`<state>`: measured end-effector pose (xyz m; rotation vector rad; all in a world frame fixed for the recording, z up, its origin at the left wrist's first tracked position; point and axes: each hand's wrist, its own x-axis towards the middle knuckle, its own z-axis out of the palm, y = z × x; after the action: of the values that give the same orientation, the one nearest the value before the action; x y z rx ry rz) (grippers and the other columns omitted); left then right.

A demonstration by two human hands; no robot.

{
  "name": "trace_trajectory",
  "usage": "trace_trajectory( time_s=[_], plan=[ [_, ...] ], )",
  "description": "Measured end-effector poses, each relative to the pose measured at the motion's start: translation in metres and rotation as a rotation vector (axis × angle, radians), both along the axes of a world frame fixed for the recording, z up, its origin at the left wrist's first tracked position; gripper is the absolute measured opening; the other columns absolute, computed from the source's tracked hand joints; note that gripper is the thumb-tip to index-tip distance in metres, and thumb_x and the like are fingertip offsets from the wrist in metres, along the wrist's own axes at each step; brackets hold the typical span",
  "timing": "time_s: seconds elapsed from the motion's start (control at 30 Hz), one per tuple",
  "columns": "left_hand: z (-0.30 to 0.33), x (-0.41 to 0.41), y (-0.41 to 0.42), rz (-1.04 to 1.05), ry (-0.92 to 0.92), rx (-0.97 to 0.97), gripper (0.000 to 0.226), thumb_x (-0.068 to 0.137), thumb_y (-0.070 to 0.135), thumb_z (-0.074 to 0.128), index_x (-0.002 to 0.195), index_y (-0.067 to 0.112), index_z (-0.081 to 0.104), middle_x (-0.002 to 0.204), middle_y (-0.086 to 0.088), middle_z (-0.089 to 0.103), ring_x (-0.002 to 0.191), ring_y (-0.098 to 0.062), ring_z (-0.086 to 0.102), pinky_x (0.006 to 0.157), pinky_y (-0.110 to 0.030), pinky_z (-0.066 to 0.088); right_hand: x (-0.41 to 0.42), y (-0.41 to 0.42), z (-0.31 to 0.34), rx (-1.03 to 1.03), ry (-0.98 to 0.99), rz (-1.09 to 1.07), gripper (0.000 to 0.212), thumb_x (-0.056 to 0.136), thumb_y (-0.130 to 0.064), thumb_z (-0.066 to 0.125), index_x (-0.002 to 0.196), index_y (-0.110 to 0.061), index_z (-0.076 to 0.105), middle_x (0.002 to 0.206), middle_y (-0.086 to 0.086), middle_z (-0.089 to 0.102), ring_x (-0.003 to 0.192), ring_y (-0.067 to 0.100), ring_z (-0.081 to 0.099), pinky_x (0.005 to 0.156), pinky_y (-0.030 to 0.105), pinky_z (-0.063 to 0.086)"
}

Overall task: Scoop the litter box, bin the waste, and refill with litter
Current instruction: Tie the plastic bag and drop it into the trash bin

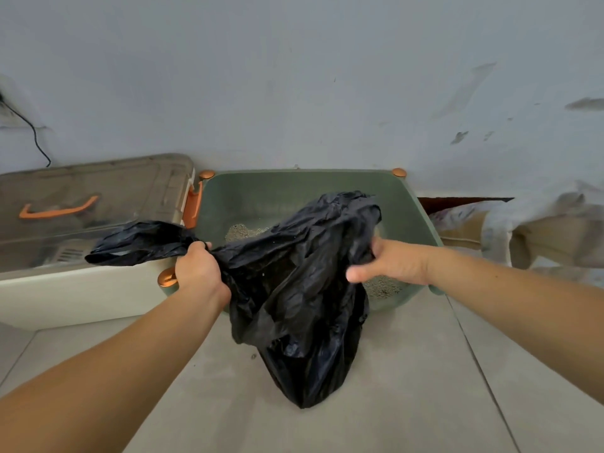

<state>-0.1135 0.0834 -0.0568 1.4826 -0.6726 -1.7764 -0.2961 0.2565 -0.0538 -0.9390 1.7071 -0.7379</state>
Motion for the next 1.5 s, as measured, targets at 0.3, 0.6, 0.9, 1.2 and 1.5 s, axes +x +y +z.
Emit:
trace_trajectory(
  time_s=[0.3, 0.6, 0.9, 1.2, 1.5],
  plan=[
    [-0.004, -0.002, 0.015, -0.181, -0.014, -0.026, 0.016, 0.089, 0.013, 0.047, 0.074, 0.014, 0.055, 0.075, -0.008, 0.053, 0.062, -0.025, 0.054, 0.062, -0.030, 0.048, 0.031, -0.057, 0.020, -0.448, -0.389, -0.599, 0.015, 0.086, -0.016, 0.065, 0.101, -0.012, 0.067, 0.099, 0.007, 0.072, 0.090, 0.023, 0.068, 0.086, 0.036, 0.053],
    [0.000, 0.001, 0.015, -0.190, 0.045, 0.030, 0.034, 0.089, 0.020, 0.046, 0.056, 0.017, 0.040, 0.060, -0.001, 0.041, 0.054, -0.019, 0.043, 0.059, -0.027, 0.040, 0.024, -0.056, 0.014, -0.371, -0.428, -0.742, 0.040, 0.098, -0.023, 0.038, 0.059, -0.019, 0.034, 0.042, -0.006, 0.037, 0.033, 0.007, 0.028, 0.039, 0.019, 0.025],
    [0.008, -0.009, 0.034, -0.156, 0.288, 0.037, 0.032, 0.096, 0.015, 0.037, 0.064, 0.014, 0.036, 0.065, -0.009, 0.059, 0.068, -0.024, 0.062, 0.076, -0.033, 0.051, 0.078, -0.037, -0.011, 0.080, 0.835, 0.328, 0.030, 0.084, -0.027, 0.062, 0.112, -0.018, 0.060, 0.110, 0.005, 0.067, 0.102, 0.026, 0.061, 0.081, 0.029, 0.046],
    [-0.006, -0.003, 0.031, -0.617, -0.053, -0.088, 0.035, 0.091, 0.013, 0.041, 0.060, 0.021, 0.027, 0.036, 0.007, 0.022, 0.030, -0.009, 0.016, 0.041, -0.020, 0.014, 0.056, -0.033, -0.002, -0.040, -0.047, -0.205, 0.016, 0.089, -0.009, 0.057, 0.077, -0.019, 0.061, 0.071, -0.002, 0.064, 0.066, 0.012, 0.059, 0.067, 0.023, 0.049],
    [0.005, 0.003, 0.035, -1.308, 0.044, -0.071, 0.039, 0.052, -0.001, 0.054, 0.088, 0.015, 0.050, 0.064, -0.006, 0.037, 0.053, -0.012, 0.033, 0.058, -0.024, 0.031, 0.058, -0.045, 0.044, -0.355, 0.158, -0.167, 0.022, 0.093, -0.019, 0.054, 0.072, -0.019, 0.061, 0.066, -0.007, 0.063, 0.063, 0.011, 0.058, 0.062, 0.022, 0.045]
  ],
)
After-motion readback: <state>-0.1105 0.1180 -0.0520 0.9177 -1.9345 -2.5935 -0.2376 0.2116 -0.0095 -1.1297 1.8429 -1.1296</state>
